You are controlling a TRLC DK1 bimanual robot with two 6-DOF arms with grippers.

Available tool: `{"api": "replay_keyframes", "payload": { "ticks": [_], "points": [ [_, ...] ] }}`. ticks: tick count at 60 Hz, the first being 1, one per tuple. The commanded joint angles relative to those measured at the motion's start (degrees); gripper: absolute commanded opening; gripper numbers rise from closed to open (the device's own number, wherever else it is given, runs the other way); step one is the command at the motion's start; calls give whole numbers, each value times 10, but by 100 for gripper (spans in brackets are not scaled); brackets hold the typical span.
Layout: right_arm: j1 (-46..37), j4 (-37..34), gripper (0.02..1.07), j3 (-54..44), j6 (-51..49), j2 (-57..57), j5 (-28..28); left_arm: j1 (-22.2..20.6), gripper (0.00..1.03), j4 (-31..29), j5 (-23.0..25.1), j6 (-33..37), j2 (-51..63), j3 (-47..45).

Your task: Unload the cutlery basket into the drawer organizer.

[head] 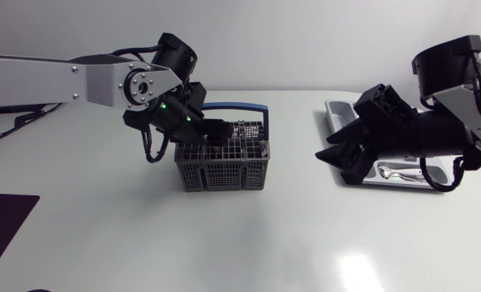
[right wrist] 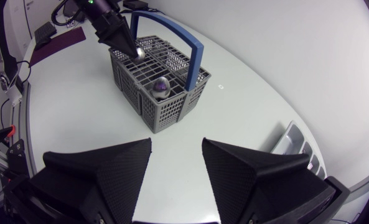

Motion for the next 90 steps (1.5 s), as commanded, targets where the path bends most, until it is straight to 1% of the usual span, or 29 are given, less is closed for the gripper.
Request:
{"api": "replay_keyframes", "payload": {
  "ticks": [1,8,16,18,29,40,48,54,63,66,69,90],
  "points": [
    [10,6,62,-19,20,1,2,-1,55,12,-2,-15,10,-19],
    [21,8,62,-22,25,5,2,-3,54,20,-2,-16,13,-25],
    [29,17,62,-24,32,9,3,-2,24,36,-2,-17,16,-26],
    [31,17,62,-25,32,9,3,0,21,38,-1,-17,16,-26],
    [35,22,62,-28,34,11,5,3,21,39,1,-19,24,-29],
    [35,25,62,-33,34,14,7,7,21,41,14,-22,28,-30],
    [38,30,62,-39,35,18,8,5,21,54,20,-25,30,-38],
    [43,35,62,-42,35,19,10,6,14,61,24,-29,30,-40],
    [43,35,62,-44,35,19,11,7,14,70,29,-32,31,-46],
    [43,35,62,-44,35,19,11,7,7,75,29,-34,31,-48],
    [43,35,62,-46,35,19,11,7,4,78,29,-36,30,-50],
    [49,44,62,-57,35,17,21,10,4,81,55,-52,18,-55]
  ]
}}
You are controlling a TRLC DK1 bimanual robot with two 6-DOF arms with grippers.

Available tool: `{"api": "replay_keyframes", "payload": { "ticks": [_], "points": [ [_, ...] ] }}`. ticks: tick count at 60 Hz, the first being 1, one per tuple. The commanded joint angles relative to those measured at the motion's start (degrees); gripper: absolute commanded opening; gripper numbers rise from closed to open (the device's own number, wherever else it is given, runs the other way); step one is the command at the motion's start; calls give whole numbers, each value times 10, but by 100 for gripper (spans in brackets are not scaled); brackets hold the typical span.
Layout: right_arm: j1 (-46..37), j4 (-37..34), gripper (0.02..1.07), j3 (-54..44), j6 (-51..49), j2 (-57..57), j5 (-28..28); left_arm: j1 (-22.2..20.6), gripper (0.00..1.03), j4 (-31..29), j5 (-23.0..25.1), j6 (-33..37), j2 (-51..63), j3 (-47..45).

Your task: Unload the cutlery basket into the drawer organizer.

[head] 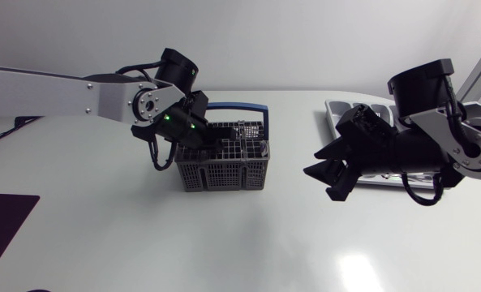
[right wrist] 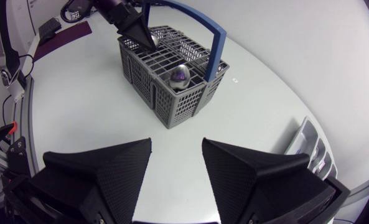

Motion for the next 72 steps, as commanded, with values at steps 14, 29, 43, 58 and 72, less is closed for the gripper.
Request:
{"api": "replay_keyframes", "payload": {
  "ticks": [14,29,43,58,72],
  "points": [
    [21,12,62,-19,10,7,14,12,4,7,27,-24,-22,-23],
    [36,14,62,-19,14,9,20,20,4,7,28,-28,-51,-27],
    [65,30,62,-17,23,16,36,27,4,7,44,-39,-64,-28],
    [98,52,63,-3,38,25,48,30,4,9,62,-60,-89,-38],
    [123,75,63,12,42,48,53,32,4,10,72,-75,-111,-46]
  ]
}}
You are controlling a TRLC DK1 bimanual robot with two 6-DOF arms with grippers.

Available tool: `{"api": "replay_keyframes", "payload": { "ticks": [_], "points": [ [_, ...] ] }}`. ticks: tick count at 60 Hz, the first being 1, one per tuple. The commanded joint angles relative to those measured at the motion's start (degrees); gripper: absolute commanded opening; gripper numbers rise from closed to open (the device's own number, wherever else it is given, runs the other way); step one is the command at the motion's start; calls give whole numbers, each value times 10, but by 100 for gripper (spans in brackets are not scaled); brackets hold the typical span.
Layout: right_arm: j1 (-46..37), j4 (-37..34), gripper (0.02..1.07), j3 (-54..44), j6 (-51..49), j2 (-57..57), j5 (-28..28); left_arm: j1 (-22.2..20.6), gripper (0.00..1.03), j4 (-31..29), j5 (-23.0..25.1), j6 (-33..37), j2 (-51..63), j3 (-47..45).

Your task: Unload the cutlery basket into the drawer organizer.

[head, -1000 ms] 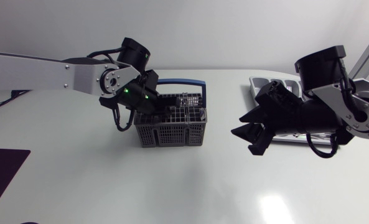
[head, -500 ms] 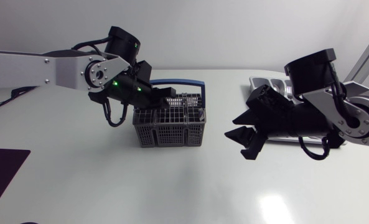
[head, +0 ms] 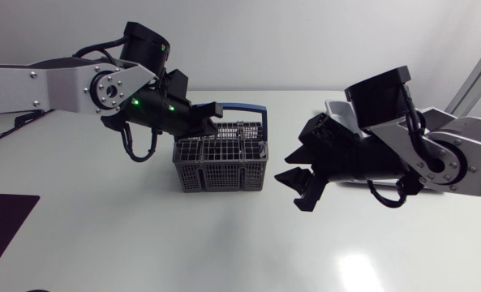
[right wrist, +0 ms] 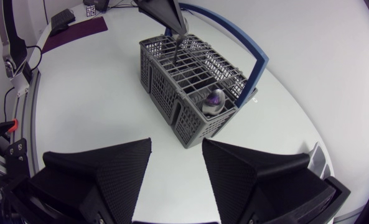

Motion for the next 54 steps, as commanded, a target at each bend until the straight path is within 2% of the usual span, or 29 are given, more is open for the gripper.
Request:
{"api": "replay_keyframes", "payload": {
  "ticks": [1,45,54],
  "points": [
    [10,11,63,15,14,14,8,5,4,4,9,-17,-25,-20],
    [38,33,63,26,21,5,21,-3,5,-5,22,-58,-138,-35],
    [38,30,63,22,24,-18,11,-18,5,-19,47,-72,-165,-44]
  ]
}}
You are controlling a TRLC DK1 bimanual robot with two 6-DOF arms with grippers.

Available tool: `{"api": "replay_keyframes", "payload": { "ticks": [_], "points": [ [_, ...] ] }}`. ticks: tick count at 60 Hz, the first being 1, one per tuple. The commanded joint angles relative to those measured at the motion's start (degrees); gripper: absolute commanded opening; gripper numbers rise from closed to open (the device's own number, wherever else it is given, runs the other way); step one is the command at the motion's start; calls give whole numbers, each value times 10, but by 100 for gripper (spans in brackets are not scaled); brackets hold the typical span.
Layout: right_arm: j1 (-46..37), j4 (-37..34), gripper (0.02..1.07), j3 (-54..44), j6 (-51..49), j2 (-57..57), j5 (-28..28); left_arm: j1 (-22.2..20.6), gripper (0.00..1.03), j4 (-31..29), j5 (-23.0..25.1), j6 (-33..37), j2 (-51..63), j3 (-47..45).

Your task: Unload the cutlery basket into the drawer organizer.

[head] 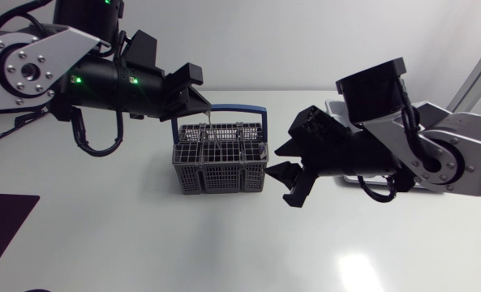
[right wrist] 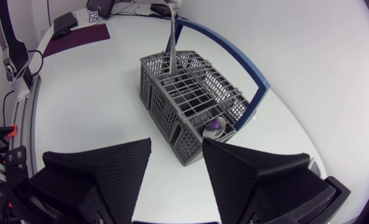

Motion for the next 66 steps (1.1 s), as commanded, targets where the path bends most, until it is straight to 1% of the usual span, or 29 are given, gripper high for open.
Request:
{"api": "replay_keyframes", "payload": {
  "ticks": [1,8,16,18,19,24,37,41,51,53,61,66],
  "points": [
    [5,1,63,6,13,-20,-5,-17,5,-10,18,-16,-22,-18],
    [4,-4,63,6,17,-34,-31,-32,5,-23,40,-22,-32,-20],
    [-8,-15,63,5,24,-50,-88,-53,5,-35,65,-34,-33,-18],
    [-11,-19,63,5,26,-53,-102,-56,7,-35,73,-38,-33,-17],
    [-13,-22,63,5,27,-56,-110,-61,8,-36,75,-42,-32,-16],
    [-23,-29,63,5,29,-63,-143,-75,8,-37,84,-52,-29,-13],
    [-34,-54,63,17,33,-65,-195,-109,8,-37,94,-71,-16,-1],
    [-33,-60,63,21,33,-66,-205,-114,8,-37,94,-76,-11,4],
    [-26,-59,62,28,41,-62,-209,-138,8,-38,94,-87,2,12],
    [-23,-59,60,30,41,-59,-209,-139,8,-38,94,-89,4,14],
    [-15,-52,48,31,43,-49,-209,-144,8,-37,94,-94,10,21],
    [-15,-52,46,30,43,-46,-209,-144,8,-37,93,-96,11,24]
  ]
}}
